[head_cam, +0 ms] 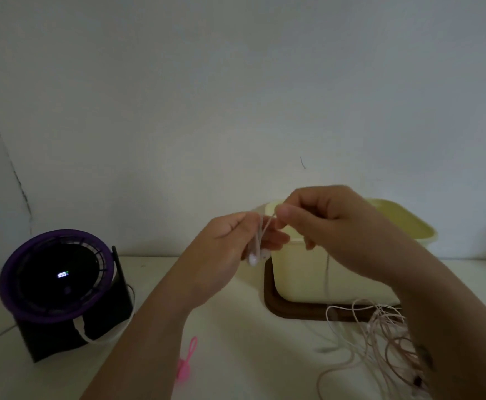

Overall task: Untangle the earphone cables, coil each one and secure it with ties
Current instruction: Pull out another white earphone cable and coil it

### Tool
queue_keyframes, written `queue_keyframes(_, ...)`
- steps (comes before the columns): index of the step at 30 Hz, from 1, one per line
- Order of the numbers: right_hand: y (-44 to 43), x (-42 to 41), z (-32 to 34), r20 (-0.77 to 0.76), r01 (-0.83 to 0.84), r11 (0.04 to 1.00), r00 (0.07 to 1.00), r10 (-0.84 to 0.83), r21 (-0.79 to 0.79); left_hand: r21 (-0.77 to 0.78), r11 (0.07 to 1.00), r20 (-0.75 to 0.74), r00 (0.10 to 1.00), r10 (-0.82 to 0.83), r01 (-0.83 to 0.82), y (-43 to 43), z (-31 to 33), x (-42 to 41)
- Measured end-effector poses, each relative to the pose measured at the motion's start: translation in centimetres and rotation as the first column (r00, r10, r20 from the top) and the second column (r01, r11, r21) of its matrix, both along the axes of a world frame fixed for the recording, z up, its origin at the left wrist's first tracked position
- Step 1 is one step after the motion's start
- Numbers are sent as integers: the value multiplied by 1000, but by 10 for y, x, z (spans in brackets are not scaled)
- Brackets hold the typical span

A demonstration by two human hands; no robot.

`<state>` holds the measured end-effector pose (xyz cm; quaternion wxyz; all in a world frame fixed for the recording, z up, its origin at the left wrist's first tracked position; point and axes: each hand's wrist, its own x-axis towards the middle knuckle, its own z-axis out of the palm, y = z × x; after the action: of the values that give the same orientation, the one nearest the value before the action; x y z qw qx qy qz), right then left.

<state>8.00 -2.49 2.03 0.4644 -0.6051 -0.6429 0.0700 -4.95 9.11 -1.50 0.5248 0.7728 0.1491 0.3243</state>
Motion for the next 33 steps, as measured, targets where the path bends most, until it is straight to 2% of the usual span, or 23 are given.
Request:
queue_keyframes(4, 5, 8, -3, -126, 66, 992, 991, -53, 106, -103, 985, -44, 988, -146, 141, -10, 4, -1)
queue_keyframes(6, 11, 13, -9, -162, 77, 992, 985, -59, 102, -217, 948, 17, 972, -236, 234, -14, 8, -3)
queue_keyframes(8, 18, 14, -16, -184, 45, 997, 982, -33, 63, -349, 878, 155, 944, -292, 329, -17, 13, -6)
queue_keyframes(10, 22, 13, -21, -175, -6, 1000, 985, 7, 7, -440, 801, 330, 902, -277, 406, -20, 19, -7)
queue_keyframes(12, 26, 9, -25, -120, -28, 997, 993, 19, -70, -504, 750, 457, 869, -190, 429, -19, 22, -6)
queue_keyframes(15, 27, 0, -29, 32, -50, 973, 998, 59, -225, -505, 759, 545, 833, -88, 411, -14, 23, -4)
queue_keyframes(17, 24, -6, -28, 119, -59, 953, 988, 98, -296, -462, 819, 527, 848, -54, 340, -8, 20, -3)
queue_keyframes(19, 19, -9, -22, 164, -38, 954, 982, 90, -299, -385, 893, 459, 888, -31, 231, -4, 16, -2)
queue_keyframes(22, 10, -11, -12, 211, 5, 976, 977, 42, -218, -221, 971, 291, 956, -22, 90, 1, 8, -1)
queue_keyframes(24, 5, -10, -7, 194, 7, 989, 981, 23, -151, -40, 999, 141, 990, 5, 0, 1, 5, -1)
queue_keyframes(26, 2, -9, -4, 194, 34, 996, 981, -17, -85, 51, 999, 39, 999, -21, 19, -4, 3, 0)
queue_keyframes(30, 3, -1, -4, 127, 115, 992, 985, -120, 43, -4, 992, -38, 991, -126, 126, -9, 2, 0)
queue_keyframes(33, 12, 4, -10, -1, 86, 992, 996, -87, 88, -181, 946, 75, 963, -259, 268, -6, 3, 0)
